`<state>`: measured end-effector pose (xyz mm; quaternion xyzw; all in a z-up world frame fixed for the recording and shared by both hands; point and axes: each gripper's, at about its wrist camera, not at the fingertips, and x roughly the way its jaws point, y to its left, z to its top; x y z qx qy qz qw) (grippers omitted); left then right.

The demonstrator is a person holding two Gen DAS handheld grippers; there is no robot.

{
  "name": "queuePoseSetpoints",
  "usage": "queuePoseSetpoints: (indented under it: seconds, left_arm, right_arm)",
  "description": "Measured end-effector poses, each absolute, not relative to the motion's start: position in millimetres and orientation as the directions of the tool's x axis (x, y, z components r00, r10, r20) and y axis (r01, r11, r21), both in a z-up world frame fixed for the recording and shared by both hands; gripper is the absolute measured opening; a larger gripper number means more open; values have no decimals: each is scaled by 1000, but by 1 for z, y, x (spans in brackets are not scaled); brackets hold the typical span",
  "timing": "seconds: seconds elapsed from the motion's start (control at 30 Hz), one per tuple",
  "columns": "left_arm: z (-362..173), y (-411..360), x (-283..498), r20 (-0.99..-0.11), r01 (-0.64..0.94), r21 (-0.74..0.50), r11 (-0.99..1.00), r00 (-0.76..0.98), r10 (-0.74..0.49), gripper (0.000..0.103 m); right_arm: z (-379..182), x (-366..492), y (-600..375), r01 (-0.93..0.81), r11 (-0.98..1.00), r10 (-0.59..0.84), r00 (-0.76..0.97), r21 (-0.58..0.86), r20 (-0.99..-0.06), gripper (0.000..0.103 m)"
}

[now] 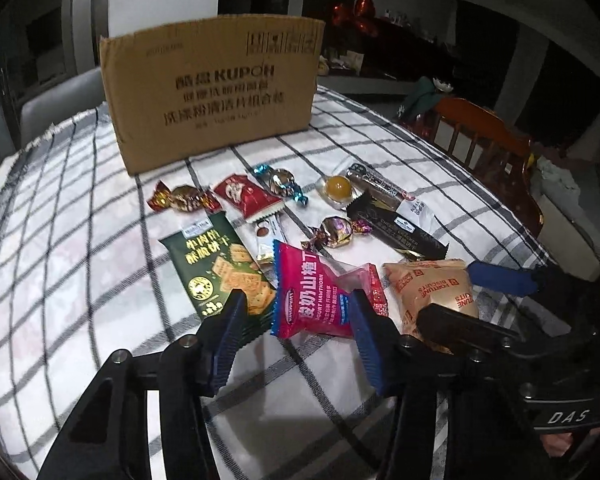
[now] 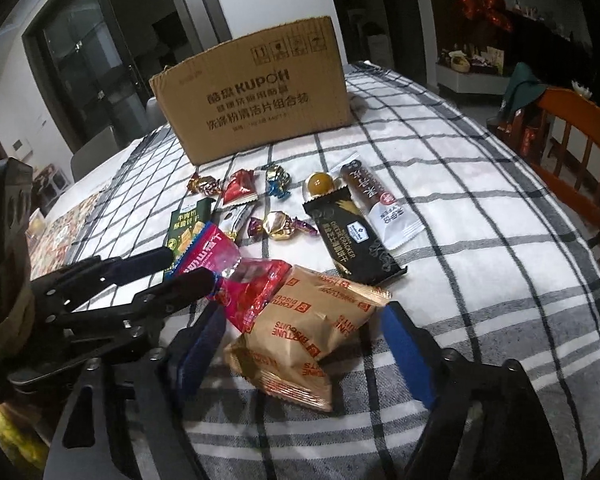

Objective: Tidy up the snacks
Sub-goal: 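Grasp the pink packet with the left tool while the right tool grasps the gold biscuit packet, then carry both packets over the cardboard box and open both tools to drop them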

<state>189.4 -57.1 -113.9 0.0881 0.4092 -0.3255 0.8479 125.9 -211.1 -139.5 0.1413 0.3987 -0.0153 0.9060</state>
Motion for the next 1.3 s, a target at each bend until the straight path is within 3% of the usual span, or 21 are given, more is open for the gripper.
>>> queuePoseSetpoints:
  seconds: [0.1, 0.23, 0.27, 0.43, 0.53, 0.77, 1.3]
  left_arm:
    - [-117, -58, 192, -759, 618, -138, 774, 436, -483, 49]
    - [-118, -63, 193, -762, 620, -155, 769, 420, -492, 48]
    - [-119, -65, 194, -765, 621, -165, 766, 410, -497, 45]
    - [-118, -68, 193, -759, 602, -190, 776, 412, -505, 31]
    - [-111, -68, 189, -749, 591, -189, 785, 430, -504, 22]
    - [-96, -68, 176, -734, 566, -178, 805, 469, -492, 15]
    - [-31, -60, 146, -620, 519, -103, 849, 634, -463, 14]
  right_arm:
    - [-145, 130, -215, 149, 952, 101, 668, 266, -738, 78]
    - [-148, 133, -217, 129, 953, 126, 653, 275, -746, 63]
    - [-148, 133, -217, 125, 953, 131, 652, 276, -747, 56]
    - [-146, 131, -219, 108, 959, 129, 656, 261, -744, 48]
    - [-143, 128, -222, 109, 959, 127, 662, 263, -738, 46]
    - [-126, 120, -224, 75, 965, 127, 704, 252, -699, 43]
    - [-63, 111, -233, 0, 975, 131, 811, 223, -570, 43]
